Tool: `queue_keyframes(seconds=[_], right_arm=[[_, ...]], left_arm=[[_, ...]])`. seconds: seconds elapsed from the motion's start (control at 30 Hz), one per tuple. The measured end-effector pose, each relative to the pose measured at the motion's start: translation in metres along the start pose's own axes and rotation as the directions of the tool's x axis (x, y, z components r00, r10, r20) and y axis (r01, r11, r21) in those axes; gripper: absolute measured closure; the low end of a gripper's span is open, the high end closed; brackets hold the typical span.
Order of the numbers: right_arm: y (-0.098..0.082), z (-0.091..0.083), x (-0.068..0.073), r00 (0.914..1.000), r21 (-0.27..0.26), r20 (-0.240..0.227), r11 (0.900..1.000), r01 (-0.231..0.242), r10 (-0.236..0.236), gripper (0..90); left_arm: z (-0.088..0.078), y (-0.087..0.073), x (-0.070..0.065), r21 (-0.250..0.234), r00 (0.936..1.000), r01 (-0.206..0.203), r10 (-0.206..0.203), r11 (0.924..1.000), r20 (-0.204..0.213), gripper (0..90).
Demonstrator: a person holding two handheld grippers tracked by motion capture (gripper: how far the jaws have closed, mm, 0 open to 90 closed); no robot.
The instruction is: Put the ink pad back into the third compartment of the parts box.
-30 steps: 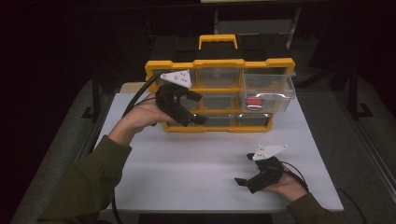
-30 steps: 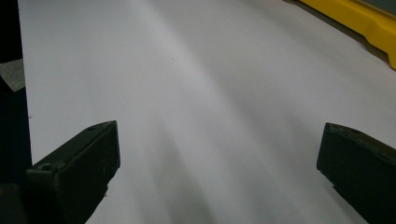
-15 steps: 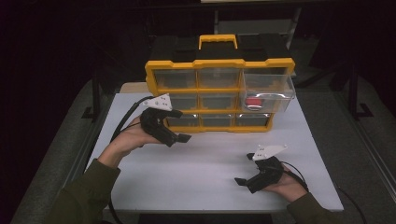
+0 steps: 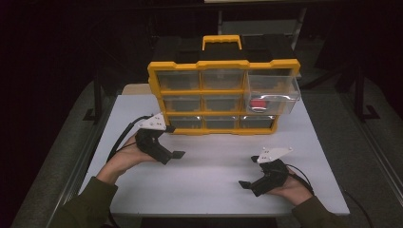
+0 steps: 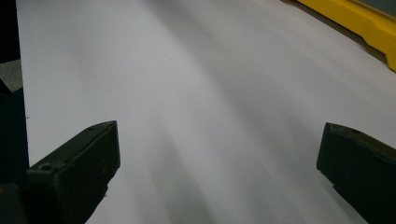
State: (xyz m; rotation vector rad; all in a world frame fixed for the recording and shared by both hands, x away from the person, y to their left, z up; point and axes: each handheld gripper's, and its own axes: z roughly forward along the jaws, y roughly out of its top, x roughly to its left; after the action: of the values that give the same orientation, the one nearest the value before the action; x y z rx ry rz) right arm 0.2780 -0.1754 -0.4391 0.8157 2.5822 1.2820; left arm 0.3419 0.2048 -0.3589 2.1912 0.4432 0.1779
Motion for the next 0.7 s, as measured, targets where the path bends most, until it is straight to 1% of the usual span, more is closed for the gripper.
queue_keyframes(seconds=[0.07,0.13,0.2,0.23,0.27,0.3,0.37,0.43,0.53,0.63,0.7], right_arm=[[0.000,0.000,0.000,1.0000,0.001,0.000,1.000,0.000,0.000,0.0],[0.000,0.000,0.000,1.0000,0.001,0.000,1.000,0.000,0.000,0.0],[0.000,0.000,0.000,1.0000,0.000,0.000,1.000,0.000,0.000,0.0],[0.000,0.000,0.000,1.0000,0.000,0.000,1.000,0.000,0.000,0.0],[0.000,0.000,0.000,1.0000,0.002,0.001,1.000,0.001,-0.001,0.0],[0.000,0.000,0.000,1.0000,0.002,0.001,1.000,0.001,-0.001,0.0],[0.000,0.000,0.000,1.0000,0.001,0.001,1.000,0.001,-0.001,0.0],[0.000,0.000,0.000,1.0000,0.001,0.001,1.000,0.000,0.000,0.0],[0.000,0.000,0.000,1.0000,0.001,0.000,1.000,0.000,0.000,0.0],[0.000,0.001,0.000,1.0000,0.002,0.000,1.000,0.002,-0.002,0.0],[0.000,0.001,0.000,1.0000,0.002,0.001,1.000,0.001,-0.001,0.0]], left_arm=[[0.000,-0.009,-0.001,-0.003,0.9999,0.006,-0.006,1.0000,-0.010,0.0],[0.000,-0.016,-0.002,-0.001,0.9999,0.010,-0.010,0.9999,-0.012,0.0],[0.000,-0.027,-0.003,0.001,0.9997,0.015,-0.015,0.9999,-0.021,0.0],[0.000,-0.027,-0.003,0.001,0.9997,0.015,-0.015,0.9999,-0.021,0.0],[0.000,-0.036,-0.004,-0.003,0.9993,0.024,-0.024,0.9997,-0.029,0.0],[0.000,-0.040,-0.005,-0.007,0.9990,0.028,-0.028,0.9996,-0.035,0.0],[0.000,-0.042,-0.005,-0.009,0.9987,0.033,-0.033,0.9994,-0.039,0.0],[-0.003,-0.054,-0.005,-0.015,0.9975,0.042,-0.043,0.9990,-0.056,0.0],[-0.006,-0.063,-0.005,-0.011,0.9959,0.048,-0.049,0.9988,-0.077,0.0],[-0.008,-0.071,-0.006,-0.019,0.9944,0.067,-0.068,0.9976,-0.081,0.0],[-0.009,-0.078,-0.007,-0.019,0.9936,0.071,-0.072,0.9973,-0.087,0.0]])
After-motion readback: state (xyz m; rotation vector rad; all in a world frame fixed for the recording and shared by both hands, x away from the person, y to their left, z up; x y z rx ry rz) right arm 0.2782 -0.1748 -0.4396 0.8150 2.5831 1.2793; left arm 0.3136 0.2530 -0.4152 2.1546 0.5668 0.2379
